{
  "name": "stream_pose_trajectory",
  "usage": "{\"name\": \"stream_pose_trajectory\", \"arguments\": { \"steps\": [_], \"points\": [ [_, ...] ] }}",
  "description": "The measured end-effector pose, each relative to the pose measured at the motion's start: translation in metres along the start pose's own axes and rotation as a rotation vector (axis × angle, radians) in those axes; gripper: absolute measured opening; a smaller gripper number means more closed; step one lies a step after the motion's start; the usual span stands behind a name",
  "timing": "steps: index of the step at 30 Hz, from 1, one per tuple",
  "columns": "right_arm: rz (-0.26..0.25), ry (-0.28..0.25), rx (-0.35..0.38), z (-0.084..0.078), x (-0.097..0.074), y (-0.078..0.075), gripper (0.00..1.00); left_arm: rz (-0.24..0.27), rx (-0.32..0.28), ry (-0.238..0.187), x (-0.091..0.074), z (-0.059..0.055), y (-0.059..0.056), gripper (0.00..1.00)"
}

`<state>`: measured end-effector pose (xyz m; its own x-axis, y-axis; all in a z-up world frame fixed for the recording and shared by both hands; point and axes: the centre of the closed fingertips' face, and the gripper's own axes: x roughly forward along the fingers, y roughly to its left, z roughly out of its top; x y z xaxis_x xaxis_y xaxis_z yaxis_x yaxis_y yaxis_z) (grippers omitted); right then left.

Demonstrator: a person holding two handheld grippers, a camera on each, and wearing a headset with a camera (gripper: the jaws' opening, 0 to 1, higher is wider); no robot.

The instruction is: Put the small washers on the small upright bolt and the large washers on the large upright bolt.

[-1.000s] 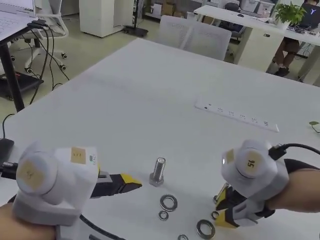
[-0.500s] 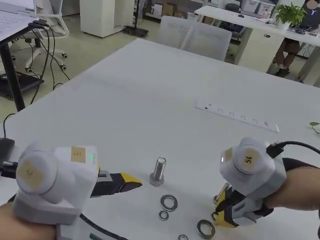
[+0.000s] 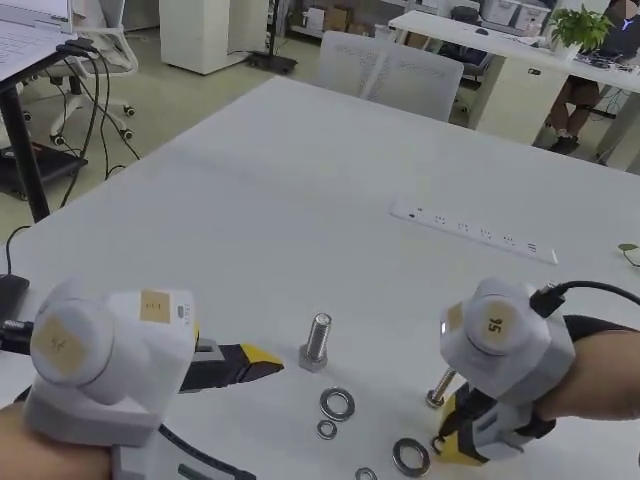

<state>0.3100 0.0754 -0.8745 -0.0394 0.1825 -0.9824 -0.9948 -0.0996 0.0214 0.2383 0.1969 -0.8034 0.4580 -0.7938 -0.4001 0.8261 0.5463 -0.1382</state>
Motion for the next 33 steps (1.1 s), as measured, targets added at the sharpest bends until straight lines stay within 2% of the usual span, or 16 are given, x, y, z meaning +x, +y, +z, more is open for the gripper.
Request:
{"name": "stream_pose_trajectory", "arguments": {
  "steps": [8, 19, 23, 30, 33],
  "points": [
    [-0.007, 0.031, -0.010, -0.001, 0.001, 0.000, 0.14, -0.002, 0.000, 0.001, 0.001, -0.001, 0.000, 0.83],
    [-0.028, 0.036, -0.017, -0.001, 0.001, 0.000, 0.14, -0.001, 0.002, -0.002, 0.000, 0.001, 0.000, 0.83],
    [-0.023, 0.007, 0.016, -0.002, 0.000, -0.001, 0.14, 0.000, 0.003, -0.004, 0.000, 0.001, 0.000, 0.83],
    [-0.026, 0.013, 0.018, -0.008, -0.003, 0.000, 0.14, -0.002, 0.001, -0.001, 0.000, 0.001, 0.000, 0.83],
    [-0.031, 0.001, 0.028, -0.008, -0.011, -0.001, 0.14, -0.004, 0.002, -0.001, 0.000, 0.001, 0.000, 0.83]
  ]
}}
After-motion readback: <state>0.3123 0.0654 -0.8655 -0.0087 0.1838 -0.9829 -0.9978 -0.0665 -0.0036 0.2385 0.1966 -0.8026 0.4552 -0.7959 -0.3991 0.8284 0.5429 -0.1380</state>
